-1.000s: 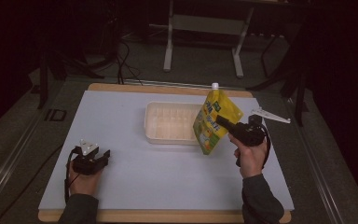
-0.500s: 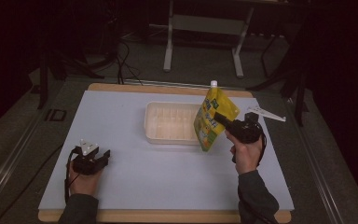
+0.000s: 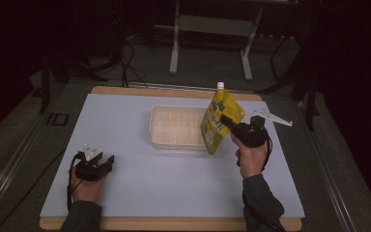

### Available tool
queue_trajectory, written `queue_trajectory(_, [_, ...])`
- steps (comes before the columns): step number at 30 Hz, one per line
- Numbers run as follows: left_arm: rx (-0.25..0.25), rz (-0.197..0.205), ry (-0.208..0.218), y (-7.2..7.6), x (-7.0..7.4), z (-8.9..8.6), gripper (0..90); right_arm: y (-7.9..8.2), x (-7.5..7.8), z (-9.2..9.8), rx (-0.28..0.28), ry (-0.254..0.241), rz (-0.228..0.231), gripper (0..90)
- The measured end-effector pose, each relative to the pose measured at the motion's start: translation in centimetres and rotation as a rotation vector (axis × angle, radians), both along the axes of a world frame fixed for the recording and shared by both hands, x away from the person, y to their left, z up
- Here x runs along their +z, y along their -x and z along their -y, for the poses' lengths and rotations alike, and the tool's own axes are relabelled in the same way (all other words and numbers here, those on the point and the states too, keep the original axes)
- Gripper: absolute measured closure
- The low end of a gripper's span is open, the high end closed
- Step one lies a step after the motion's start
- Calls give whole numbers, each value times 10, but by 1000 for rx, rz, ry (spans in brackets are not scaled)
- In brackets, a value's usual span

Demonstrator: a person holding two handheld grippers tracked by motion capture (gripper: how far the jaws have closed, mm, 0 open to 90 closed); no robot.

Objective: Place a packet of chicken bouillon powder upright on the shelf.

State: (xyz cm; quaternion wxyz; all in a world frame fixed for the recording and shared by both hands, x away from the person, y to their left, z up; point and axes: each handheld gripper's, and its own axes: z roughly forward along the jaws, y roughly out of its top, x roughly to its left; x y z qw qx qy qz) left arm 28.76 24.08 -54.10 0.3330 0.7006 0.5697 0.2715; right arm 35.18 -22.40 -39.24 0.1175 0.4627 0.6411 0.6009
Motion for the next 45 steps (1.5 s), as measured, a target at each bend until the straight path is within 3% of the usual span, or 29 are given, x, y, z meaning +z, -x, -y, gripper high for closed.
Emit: queue_trajectory(45, [-3, 3, 0, 0, 0, 0, 505, -21, -9, -20, -96, 28, 43, 900])
